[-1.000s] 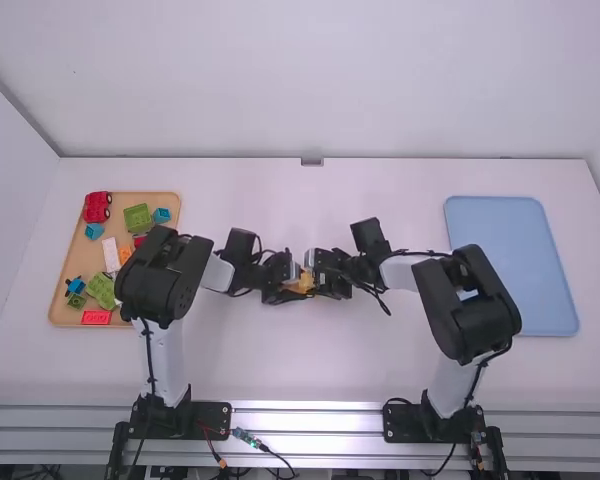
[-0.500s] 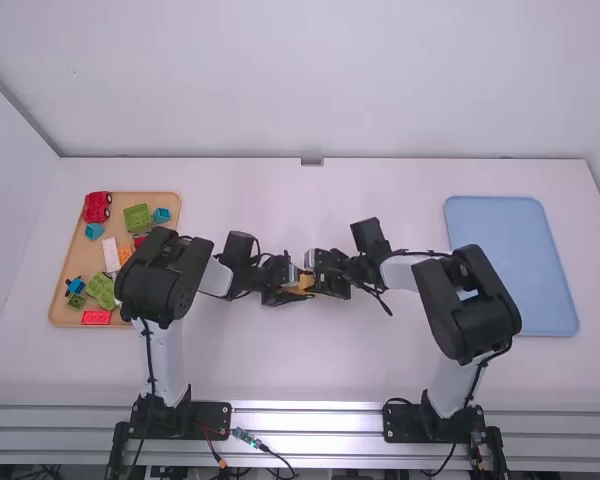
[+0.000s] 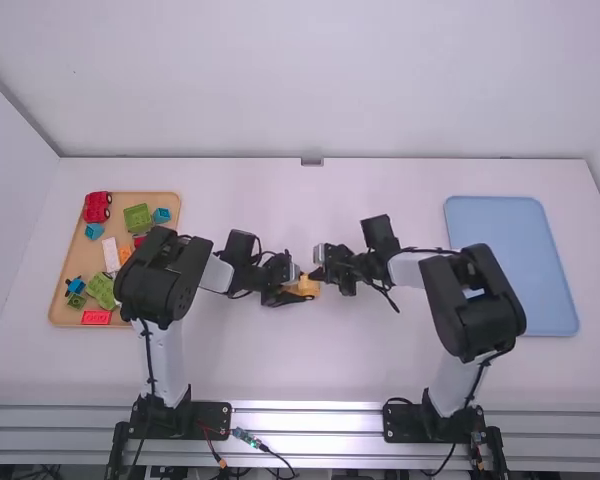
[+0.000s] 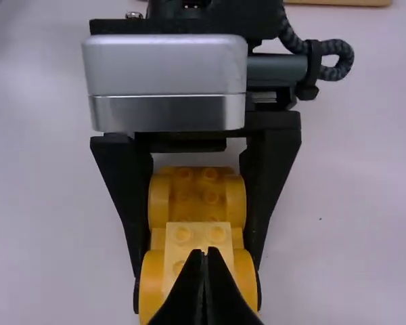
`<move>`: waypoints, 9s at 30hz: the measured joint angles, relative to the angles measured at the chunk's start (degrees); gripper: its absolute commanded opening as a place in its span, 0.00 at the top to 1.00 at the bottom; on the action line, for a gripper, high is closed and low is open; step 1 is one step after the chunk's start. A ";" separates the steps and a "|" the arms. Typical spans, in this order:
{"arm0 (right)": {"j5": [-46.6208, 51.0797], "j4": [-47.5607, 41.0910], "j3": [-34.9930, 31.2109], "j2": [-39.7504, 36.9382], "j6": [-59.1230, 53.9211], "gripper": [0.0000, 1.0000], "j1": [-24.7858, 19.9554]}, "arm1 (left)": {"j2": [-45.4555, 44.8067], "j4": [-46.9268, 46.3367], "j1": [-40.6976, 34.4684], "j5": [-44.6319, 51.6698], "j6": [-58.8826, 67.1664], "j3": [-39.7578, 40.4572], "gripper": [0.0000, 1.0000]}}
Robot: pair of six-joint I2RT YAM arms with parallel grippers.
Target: Assemble lego blocks to make yellow taxi
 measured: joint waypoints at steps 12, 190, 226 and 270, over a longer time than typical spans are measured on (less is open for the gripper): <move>-1.53 4.68 0.11 4.07 1.75 1.00 0.57 | 0.00 0.55 0.02 -0.31 -0.48 -0.26 0.92; 33.75 -3.17 2.45 -14.99 27.17 0.01 -6.99 | -27.30 -59.60 42.62 -46.97 -60.74 26.53 0.01; 34.93 -3.39 2.84 -14.99 30.16 0.01 -7.17 | -14.88 -65.37 41.62 -50.56 -101.42 30.53 0.01; 34.91 -3.72 2.84 -14.99 31.65 0.01 -7.17 | -9.88 -55.93 37.35 -55.36 -105.98 24.65 0.37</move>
